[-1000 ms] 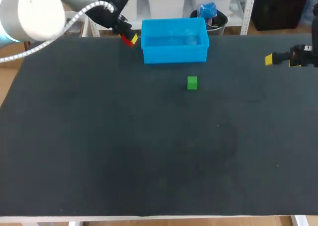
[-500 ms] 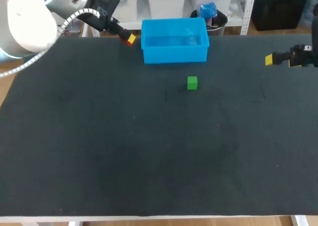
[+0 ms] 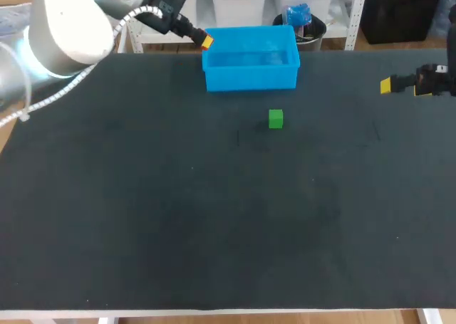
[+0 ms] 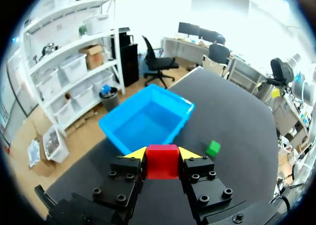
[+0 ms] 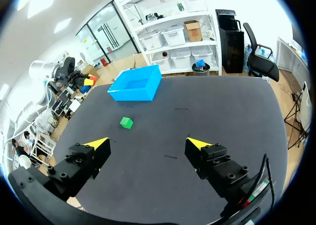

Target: Use the left arm to pick the red cube and place it into the blue plastic box first, then use the right arm to grasp the green cube and put it into the same blue plastic box after the first action is fully finished.

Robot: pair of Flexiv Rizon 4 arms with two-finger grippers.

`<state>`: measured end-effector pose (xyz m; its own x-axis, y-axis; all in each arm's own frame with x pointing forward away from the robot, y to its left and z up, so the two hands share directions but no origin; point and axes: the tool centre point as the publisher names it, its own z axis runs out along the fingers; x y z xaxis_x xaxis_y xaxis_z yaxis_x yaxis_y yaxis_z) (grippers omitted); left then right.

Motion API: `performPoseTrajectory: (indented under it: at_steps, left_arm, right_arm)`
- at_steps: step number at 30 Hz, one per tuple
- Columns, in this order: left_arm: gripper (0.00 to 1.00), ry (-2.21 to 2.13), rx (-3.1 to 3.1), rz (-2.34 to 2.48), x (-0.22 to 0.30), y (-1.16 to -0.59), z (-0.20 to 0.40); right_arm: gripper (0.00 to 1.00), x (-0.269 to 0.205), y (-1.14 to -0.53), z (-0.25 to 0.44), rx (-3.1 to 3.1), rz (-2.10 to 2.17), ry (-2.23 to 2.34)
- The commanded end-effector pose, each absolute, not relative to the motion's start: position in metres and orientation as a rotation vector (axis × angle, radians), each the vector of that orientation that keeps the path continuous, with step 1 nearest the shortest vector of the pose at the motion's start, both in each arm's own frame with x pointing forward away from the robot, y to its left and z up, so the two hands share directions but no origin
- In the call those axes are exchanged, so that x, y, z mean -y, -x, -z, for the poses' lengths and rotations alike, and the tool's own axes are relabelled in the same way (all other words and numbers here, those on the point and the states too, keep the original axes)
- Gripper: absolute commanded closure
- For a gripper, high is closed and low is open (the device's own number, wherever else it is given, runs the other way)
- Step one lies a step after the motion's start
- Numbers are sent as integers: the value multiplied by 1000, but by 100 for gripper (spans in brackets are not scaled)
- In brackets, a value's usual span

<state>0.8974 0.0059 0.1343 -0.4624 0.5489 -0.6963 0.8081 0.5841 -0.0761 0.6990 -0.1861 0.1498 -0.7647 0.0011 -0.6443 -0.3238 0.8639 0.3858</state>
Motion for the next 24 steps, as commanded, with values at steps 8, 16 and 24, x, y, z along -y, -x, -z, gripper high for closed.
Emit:
performPoseTrajectory:
  at_steps: [8,16,24]
  left_arm:
    - [100,-1128,-2164,588,25,-946,-123]
    - [100,-1130,-2157,599,33,-962,-109]
    - [100,-1122,-2193,583,41,-975,-90]
  right_arm:
    - [0,186,-700,-149,-2371,-639,233]
    - [0,186,-700,-149,-2371,-639,233]
    - [0,186,-700,-149,-2371,-639,233]
